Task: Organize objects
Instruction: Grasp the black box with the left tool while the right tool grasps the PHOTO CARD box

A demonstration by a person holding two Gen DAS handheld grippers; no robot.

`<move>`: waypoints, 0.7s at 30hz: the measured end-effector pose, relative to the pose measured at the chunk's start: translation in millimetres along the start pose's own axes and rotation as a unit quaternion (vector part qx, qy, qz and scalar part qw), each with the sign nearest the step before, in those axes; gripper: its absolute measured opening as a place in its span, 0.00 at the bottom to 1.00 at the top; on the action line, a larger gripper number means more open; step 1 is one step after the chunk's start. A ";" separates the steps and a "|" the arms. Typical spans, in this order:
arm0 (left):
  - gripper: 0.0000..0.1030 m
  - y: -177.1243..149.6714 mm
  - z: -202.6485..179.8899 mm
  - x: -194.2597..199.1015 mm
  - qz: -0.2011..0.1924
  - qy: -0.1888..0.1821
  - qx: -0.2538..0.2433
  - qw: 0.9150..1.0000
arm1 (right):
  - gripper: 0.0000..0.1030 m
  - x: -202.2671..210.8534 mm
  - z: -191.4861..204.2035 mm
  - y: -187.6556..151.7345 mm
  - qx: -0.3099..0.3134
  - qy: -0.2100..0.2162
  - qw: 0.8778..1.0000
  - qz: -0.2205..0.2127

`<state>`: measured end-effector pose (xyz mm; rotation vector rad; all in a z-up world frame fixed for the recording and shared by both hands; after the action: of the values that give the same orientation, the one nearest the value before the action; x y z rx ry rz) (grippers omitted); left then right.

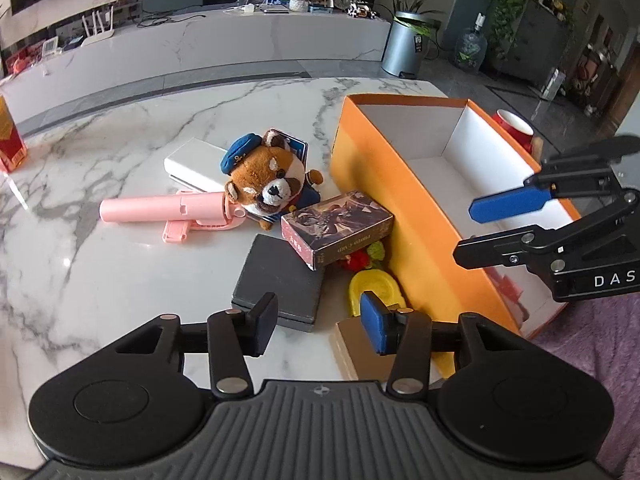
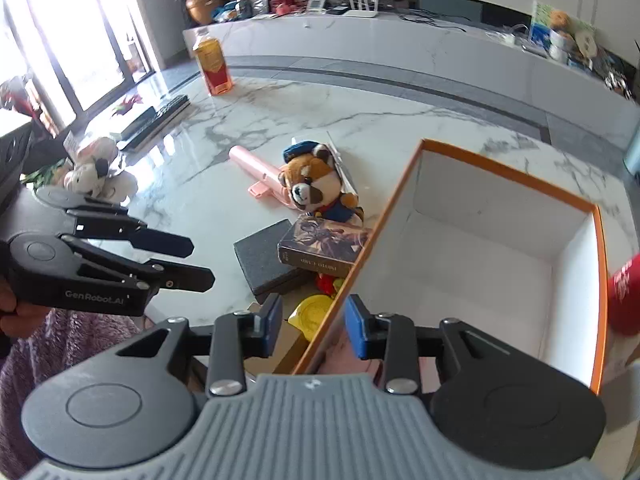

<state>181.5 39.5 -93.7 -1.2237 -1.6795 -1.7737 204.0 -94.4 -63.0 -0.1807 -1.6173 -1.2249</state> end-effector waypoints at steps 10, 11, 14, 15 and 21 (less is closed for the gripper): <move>0.69 3.8 6.7 -55.3 0.043 -0.007 -0.096 0.994 | 0.46 -76.6 24.0 21.0 0.259 -0.012 0.963 0.066; 0.70 5.0 7.1 -59.7 0.046 -0.007 -0.097 0.994 | 0.49 -85.2 26.1 22.5 0.282 -0.014 0.956 0.077; 0.71 7.1 9.1 -74.0 0.059 0.008 -0.105 0.993 | 0.52 -106.0 26.7 24.3 0.329 -0.025 0.939 0.099; 0.72 7.5 10.0 -77.8 0.062 0.012 -0.104 0.993 | 0.52 -111.9 25.4 25.0 0.338 -0.028 0.935 0.105; 0.78 7.0 12.6 -87.8 0.063 0.017 -0.110 0.992 | 0.52 -131.8 20.6 25.1 0.370 -0.040 0.920 0.119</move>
<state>237.7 26.4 -161.4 -1.3516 -1.3842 -1.9293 264.8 -9.4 -149.8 0.0564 -1.9534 -0.3687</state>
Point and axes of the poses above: each gripper's, at about its wrist camera, not at the fingertips, and x roughly against the way its jaws point, z to its left, y to its top, the point moved 5 cm from there along -x, roughly the way its jaws point
